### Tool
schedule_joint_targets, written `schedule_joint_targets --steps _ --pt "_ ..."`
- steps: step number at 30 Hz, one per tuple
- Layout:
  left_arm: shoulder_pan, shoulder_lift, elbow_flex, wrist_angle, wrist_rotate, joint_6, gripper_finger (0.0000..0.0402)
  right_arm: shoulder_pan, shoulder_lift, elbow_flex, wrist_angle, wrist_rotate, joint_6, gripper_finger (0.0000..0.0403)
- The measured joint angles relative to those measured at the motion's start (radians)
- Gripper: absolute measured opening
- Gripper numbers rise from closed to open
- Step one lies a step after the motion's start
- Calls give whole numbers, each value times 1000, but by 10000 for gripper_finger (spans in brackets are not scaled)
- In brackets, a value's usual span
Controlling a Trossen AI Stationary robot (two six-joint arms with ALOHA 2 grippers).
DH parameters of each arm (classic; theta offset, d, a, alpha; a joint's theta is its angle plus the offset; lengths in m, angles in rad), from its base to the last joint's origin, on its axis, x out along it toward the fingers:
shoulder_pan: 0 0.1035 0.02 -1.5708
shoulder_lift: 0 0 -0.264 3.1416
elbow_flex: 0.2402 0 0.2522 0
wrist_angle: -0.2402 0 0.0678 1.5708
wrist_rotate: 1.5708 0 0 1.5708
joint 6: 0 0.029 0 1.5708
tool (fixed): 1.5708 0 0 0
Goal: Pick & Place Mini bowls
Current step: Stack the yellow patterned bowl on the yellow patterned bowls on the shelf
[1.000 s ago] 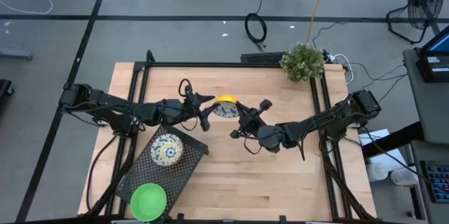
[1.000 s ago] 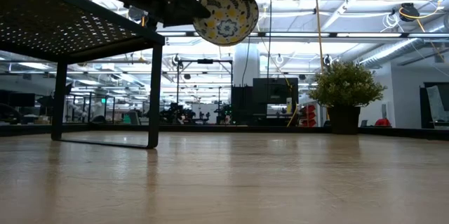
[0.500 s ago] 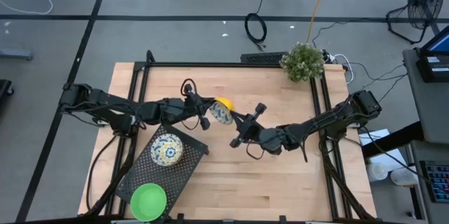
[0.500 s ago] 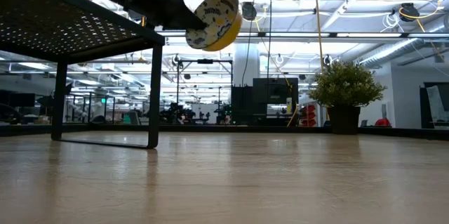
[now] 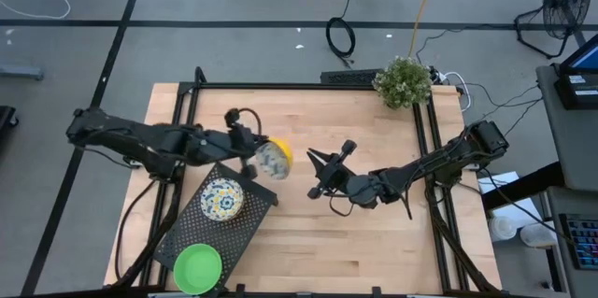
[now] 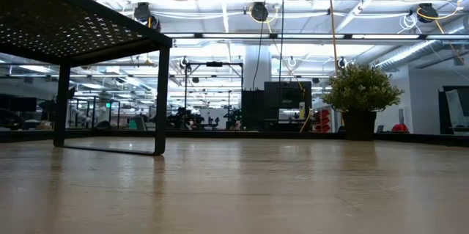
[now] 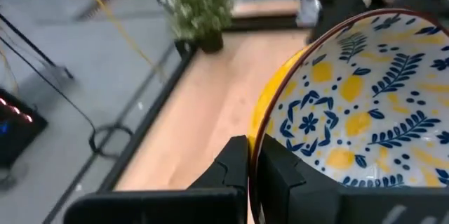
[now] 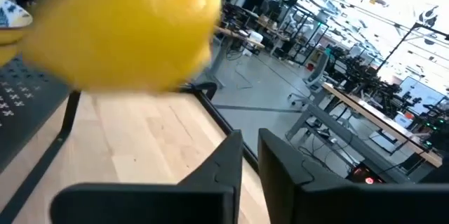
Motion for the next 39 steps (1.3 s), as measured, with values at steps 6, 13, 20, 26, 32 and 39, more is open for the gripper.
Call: schedule_joint_targets --steps 6,13,20,26,32,39 --pt "-53 8 329 -540 78 -233 10 0 0 0 0 24 -1 56" --pt "-73 25 501 -962 443 -352 10 -7 0 0 8 23 -21 65" --pt "-97 29 438 -1044 506 -467 10 -16 0 0 8 20 -29 66" --pt "-96 30 353 -1007 541 -458 10 -16 0 0 8 20 -33 66" --pt "-95 30 243 -983 538 -477 10 -16 0 0 8 20 -33 66" --pt "-95 30 176 -935 606 -476 10 -16 0 0 8 20 -33 66"
